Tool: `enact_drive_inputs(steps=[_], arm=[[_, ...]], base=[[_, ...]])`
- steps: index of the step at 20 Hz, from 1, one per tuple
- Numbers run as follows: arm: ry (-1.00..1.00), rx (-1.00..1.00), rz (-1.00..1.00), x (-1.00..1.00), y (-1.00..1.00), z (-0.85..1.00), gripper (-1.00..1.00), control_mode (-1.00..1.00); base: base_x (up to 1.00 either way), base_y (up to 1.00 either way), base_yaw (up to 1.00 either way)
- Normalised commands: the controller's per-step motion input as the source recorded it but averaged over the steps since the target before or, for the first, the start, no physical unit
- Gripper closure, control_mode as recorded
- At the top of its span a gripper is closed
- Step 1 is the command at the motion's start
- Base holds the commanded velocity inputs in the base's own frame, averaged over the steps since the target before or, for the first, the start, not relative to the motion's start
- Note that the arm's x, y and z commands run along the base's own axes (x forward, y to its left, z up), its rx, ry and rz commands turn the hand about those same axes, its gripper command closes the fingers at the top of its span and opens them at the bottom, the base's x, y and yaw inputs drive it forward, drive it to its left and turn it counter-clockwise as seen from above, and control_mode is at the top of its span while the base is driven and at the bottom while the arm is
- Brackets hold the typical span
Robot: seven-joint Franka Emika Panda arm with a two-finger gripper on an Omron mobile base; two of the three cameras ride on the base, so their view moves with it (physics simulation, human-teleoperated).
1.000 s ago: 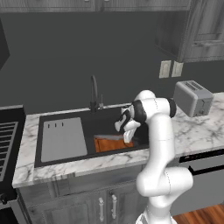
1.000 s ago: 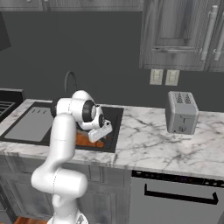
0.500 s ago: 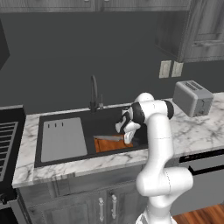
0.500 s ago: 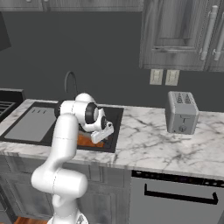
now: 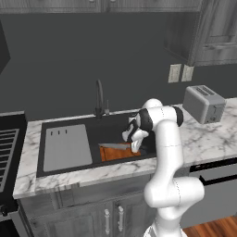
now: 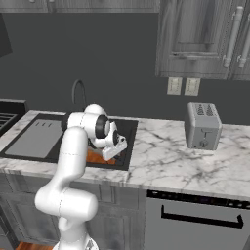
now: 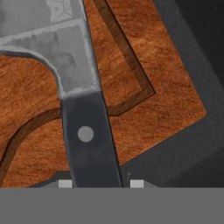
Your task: Move the cutting board and knife to the sink. Then move spray from the cabinet to the counter.
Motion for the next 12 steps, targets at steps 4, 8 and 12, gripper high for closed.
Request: enact_drive_inputs(steps=[4, 8, 12], arm=[[0.00, 0.00, 0.00, 0.00, 0.00, 0.00, 1.00, -1.00], [0.00, 0.00, 0.00, 0.00, 0.00, 0.00, -1.00, -1.00], [0.00, 0.00, 0.00, 0.00, 0.00, 0.00, -1.00, -1.00]], base=[[0.00, 0.00, 0.00], [0.00, 0.00, 0.00], [0.00, 0.00, 0.00]])
